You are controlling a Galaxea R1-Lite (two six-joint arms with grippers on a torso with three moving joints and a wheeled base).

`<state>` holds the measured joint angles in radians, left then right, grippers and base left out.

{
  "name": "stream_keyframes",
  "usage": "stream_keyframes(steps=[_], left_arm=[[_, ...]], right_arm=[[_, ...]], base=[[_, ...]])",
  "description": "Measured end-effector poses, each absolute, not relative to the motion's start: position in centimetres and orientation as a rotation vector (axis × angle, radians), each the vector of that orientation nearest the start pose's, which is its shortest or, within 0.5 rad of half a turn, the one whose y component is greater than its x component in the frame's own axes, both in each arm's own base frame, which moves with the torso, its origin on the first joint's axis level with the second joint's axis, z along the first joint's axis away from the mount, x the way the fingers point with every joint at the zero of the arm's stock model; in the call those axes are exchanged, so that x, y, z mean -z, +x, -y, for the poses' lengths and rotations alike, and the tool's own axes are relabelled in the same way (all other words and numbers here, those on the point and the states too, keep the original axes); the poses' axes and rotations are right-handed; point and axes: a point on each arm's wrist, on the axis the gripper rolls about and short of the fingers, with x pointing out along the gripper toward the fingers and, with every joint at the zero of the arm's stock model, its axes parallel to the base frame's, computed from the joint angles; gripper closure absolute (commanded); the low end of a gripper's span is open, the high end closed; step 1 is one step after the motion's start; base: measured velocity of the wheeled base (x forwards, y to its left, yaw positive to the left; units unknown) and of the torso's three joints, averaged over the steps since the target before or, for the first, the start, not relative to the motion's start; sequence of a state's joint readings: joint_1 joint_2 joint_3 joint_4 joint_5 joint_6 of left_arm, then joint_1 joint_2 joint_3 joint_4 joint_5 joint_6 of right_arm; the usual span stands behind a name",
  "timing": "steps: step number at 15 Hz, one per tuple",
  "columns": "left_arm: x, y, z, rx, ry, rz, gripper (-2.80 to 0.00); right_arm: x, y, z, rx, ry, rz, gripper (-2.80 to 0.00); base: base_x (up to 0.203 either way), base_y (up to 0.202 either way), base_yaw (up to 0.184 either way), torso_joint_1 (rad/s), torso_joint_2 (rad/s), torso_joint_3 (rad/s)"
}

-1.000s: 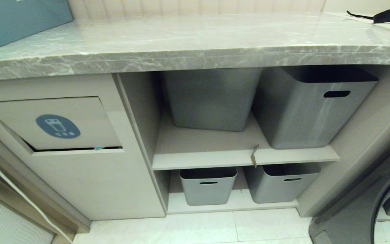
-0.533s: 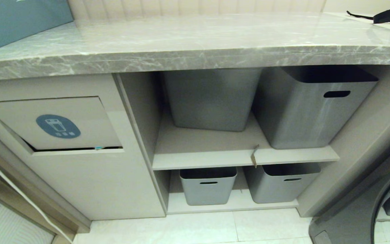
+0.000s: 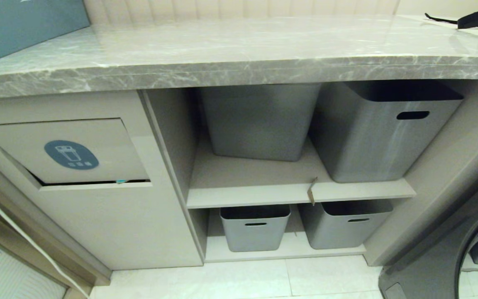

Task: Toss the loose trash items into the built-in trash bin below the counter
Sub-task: Pick up the garbage

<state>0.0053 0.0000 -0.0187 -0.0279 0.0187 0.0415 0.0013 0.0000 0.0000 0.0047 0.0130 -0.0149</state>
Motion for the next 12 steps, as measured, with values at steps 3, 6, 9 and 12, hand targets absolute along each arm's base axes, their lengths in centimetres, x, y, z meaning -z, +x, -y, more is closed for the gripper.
stream_keyframes(steps=[3,6,9,12], left_arm=[[-8.01,-2.34,0.00,-0.015,0.066,0.034,0.00],[-7.74,-2.30,0.03,0.002,0.108,0.018,0.00],[-7.57,-2.30,0.03,0.004,0.108,0.002,0.00],[-7.52,-2.29,0.03,0.004,0.105,-0.002,0.00]], right_arm=[[-7.50,-2.28,-0.03,-0.014,-0.015,-0.004,0.00],[-7.50,-2.28,-0.03,-0.014,-0.015,-0.005,0.00],[-7.50,-2.28,-0.03,-0.015,-0.015,-0.004,0.00],[-7.51,-2.28,-0.03,-0.014,-0.017,-0.003,0.00]], base=[[0.000,0.000,0.000,0.000,0.00,0.000],[0.000,0.000,0.000,0.000,0.00,0.000],[0.000,0.000,0.000,0.000,0.00,0.000],[-0.075,0.000,0.003,0.003,0.00,0.000]])
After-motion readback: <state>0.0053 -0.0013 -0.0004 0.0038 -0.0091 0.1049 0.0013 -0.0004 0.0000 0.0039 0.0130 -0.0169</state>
